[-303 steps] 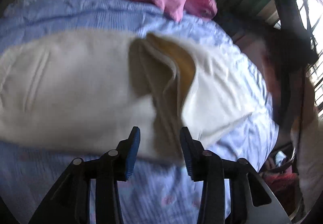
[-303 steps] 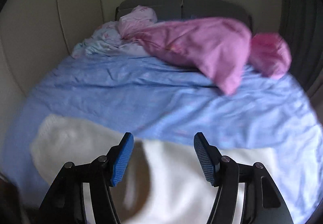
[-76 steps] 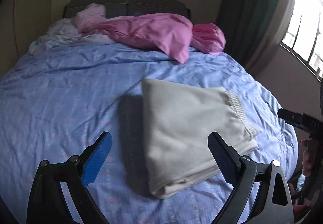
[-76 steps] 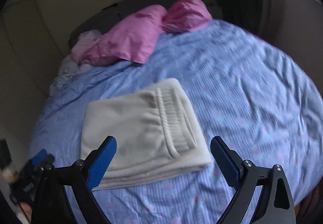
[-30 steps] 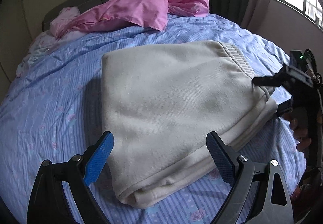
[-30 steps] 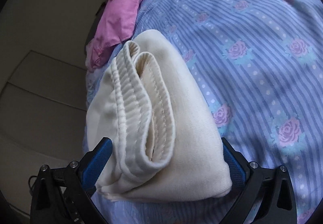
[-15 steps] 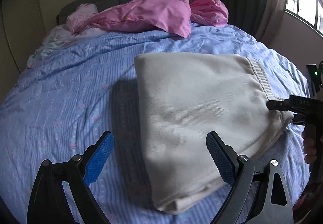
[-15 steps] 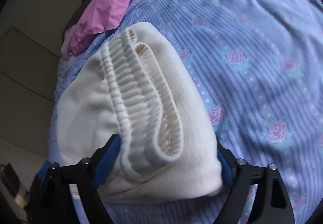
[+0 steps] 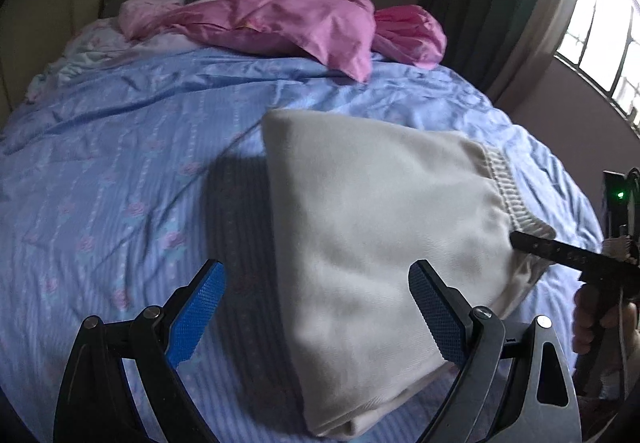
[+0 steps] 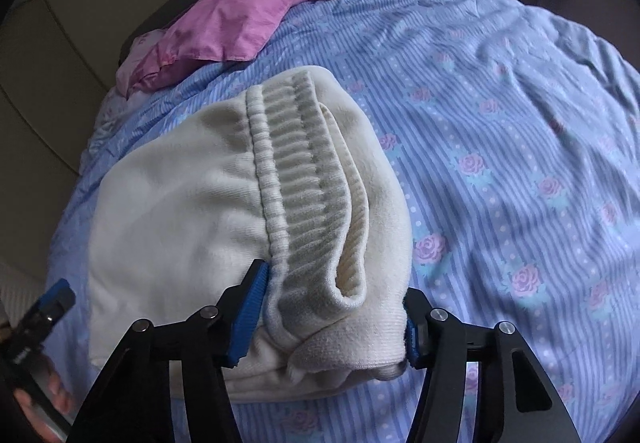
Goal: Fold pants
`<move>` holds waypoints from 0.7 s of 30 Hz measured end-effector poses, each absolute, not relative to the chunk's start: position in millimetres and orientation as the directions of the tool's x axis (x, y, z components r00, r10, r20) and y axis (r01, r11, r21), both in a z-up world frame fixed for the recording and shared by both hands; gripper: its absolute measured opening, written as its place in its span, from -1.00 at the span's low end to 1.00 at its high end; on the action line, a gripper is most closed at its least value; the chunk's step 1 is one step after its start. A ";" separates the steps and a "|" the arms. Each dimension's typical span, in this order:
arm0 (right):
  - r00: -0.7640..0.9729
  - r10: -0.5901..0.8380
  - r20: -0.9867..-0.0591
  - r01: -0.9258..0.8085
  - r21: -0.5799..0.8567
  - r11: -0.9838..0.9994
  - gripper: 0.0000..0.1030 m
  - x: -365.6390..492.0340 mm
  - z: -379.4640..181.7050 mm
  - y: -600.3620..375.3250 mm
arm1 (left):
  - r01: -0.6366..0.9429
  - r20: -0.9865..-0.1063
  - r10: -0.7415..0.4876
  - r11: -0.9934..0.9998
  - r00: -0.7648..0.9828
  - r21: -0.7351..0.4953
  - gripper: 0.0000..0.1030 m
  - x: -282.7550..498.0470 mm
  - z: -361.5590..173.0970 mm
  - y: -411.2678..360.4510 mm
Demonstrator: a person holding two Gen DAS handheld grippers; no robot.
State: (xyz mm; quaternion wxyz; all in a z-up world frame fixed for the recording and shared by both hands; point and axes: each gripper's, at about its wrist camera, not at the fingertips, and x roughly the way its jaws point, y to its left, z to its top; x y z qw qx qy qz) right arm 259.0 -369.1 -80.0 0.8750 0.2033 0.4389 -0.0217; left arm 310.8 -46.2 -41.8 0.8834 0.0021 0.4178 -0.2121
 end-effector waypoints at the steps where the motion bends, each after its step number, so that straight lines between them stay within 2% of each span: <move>1: 0.615 0.137 -0.776 0.216 0.333 0.918 0.10 258.0 -79.8 -368.4 | 0.380 -0.745 -0.384 0.906 0.546 -0.188 0.82 315.7 -44.0 -46.4; 12: 0.628 0.038 -0.777 0.203 0.210 0.957 0.06 261.8 -75.0 -349.1 | 0.341 -0.777 -0.511 0.851 0.368 -0.398 0.82 354.8 -88.2 -44.7; 18: 0.630 0.035 -0.776 0.204 0.210 0.956 0.06 262.5 -77.3 -348.8 | 0.320 -0.772 -0.540 0.836 0.336 -0.446 0.83 362.7 -104.4 -48.7; 19: 0.632 0.033 -0.774 0.203 0.207 0.957 0.06 262.3 -77.9 -348.5 | 0.319 -0.767 -0.547 0.832 0.336 -0.454 0.77 362.3 -104.5 -49.2; 21: 0.637 0.034 -0.770 0.203 0.210 0.957 0.06 262.3 -79.0 -349.3 | 0.311 -0.751 -0.576 0.814 0.323 -0.490 0.39 360.3 -104.3 -52.0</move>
